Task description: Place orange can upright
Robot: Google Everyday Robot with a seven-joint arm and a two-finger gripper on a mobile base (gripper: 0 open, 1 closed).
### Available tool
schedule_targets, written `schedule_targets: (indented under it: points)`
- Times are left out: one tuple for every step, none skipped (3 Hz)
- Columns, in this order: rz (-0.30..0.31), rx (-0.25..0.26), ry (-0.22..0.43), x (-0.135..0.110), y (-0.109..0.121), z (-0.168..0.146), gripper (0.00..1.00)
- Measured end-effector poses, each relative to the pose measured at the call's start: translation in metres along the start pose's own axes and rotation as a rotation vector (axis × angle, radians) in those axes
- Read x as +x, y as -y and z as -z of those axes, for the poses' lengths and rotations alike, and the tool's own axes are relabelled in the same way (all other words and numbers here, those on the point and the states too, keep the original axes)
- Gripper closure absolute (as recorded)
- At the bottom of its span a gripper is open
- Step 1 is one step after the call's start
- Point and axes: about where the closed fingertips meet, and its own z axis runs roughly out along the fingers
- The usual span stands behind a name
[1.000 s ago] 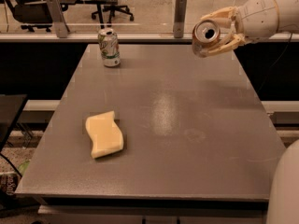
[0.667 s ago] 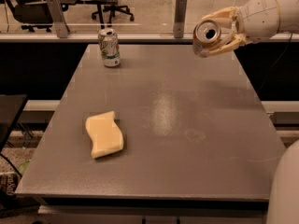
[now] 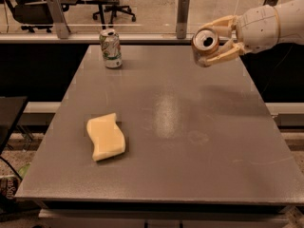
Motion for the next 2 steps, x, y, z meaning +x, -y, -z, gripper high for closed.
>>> schedule_targets:
  points:
    - [-0.057, 0.029, 0.037, -0.0085, -0.0117, -0.0026, 1.0]
    - [-0.131, 0.061, 0.056, -0.011, -0.0212, -0.0033, 1.0]
